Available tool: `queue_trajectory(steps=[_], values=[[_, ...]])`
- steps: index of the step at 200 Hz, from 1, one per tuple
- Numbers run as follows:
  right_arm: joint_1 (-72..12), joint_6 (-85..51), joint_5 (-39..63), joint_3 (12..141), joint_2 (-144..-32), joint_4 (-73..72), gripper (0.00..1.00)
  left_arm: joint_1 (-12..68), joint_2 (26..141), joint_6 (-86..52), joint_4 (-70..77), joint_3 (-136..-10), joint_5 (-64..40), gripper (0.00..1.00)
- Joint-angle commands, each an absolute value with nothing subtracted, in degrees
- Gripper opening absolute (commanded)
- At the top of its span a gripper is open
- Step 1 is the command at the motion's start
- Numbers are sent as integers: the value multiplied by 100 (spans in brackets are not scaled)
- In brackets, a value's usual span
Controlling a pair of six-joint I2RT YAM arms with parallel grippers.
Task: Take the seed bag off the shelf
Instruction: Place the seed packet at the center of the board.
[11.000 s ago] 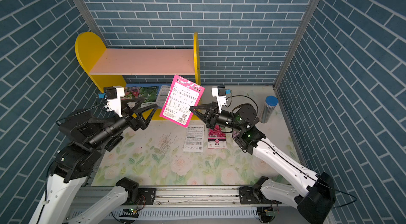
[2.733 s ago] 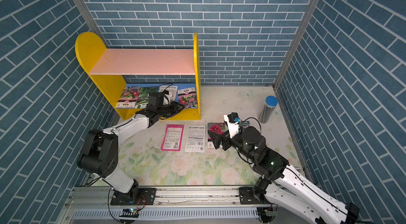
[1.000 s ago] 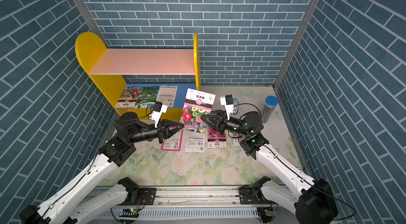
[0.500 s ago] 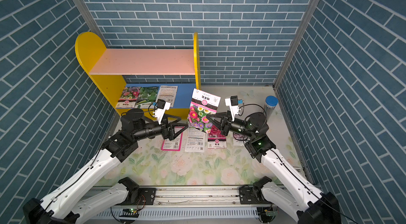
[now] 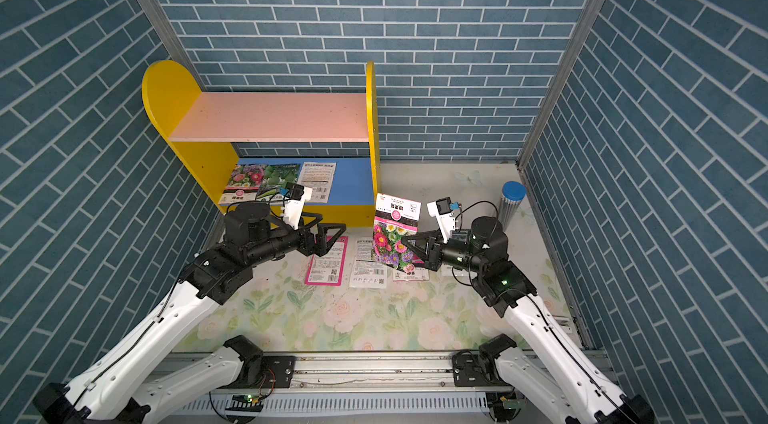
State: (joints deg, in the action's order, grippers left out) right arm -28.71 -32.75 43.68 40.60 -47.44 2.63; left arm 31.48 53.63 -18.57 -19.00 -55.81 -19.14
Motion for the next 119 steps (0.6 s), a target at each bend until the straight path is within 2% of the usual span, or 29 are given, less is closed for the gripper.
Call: queue_trajectory(steps=[1,25,64,119], values=[[-2968,-3144,4188,3805,-4685,1158,0,3166,5334,-1773,-2082,-5661,-1754,100],[-3215,-3431,4107,3308,-4437,1318,0,3164,5274,-1767,-2079,-5583,-1727,100],[-3972,-3974,3360,2736,-3843,1712,0,3166,5304,-1770,-1981,-5489,-1738,100],[-4096,-4485,3082,1480,-3529,1771,0,3164,5359,-1794,-1854,-5354,-1811,100]])
